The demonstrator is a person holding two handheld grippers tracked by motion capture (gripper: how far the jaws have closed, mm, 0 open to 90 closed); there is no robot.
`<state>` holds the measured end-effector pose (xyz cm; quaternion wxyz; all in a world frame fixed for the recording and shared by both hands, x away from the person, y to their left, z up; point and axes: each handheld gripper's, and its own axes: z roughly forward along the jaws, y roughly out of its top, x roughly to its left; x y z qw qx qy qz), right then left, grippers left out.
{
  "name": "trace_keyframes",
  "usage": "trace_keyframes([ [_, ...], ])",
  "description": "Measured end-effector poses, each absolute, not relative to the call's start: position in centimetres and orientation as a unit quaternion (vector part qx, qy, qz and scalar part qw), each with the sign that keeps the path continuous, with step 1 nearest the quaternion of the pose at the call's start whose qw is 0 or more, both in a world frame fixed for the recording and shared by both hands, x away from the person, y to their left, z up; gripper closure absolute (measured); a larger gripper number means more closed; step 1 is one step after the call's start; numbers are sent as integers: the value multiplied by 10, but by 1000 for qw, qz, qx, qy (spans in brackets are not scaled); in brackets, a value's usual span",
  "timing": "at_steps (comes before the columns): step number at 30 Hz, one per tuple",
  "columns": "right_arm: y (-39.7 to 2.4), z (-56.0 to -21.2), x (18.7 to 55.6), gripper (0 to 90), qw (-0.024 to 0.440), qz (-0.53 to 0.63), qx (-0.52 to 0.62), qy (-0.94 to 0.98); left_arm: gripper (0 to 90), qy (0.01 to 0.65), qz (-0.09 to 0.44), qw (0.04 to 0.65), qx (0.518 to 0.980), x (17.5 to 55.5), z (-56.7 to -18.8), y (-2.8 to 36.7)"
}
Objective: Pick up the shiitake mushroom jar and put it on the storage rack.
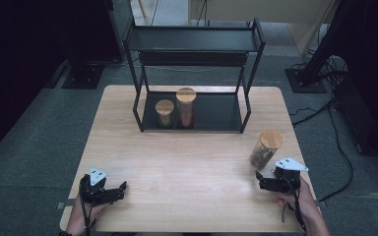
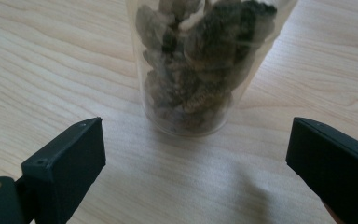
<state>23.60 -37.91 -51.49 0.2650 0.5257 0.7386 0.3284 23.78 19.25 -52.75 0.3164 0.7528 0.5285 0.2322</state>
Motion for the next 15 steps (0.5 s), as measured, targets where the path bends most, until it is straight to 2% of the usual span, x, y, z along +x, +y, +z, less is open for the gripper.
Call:
trace_keyframes([
  [15,-372,-502,247,51,276,335,524,733,22,528,232,317,753,238,-528,193],
])
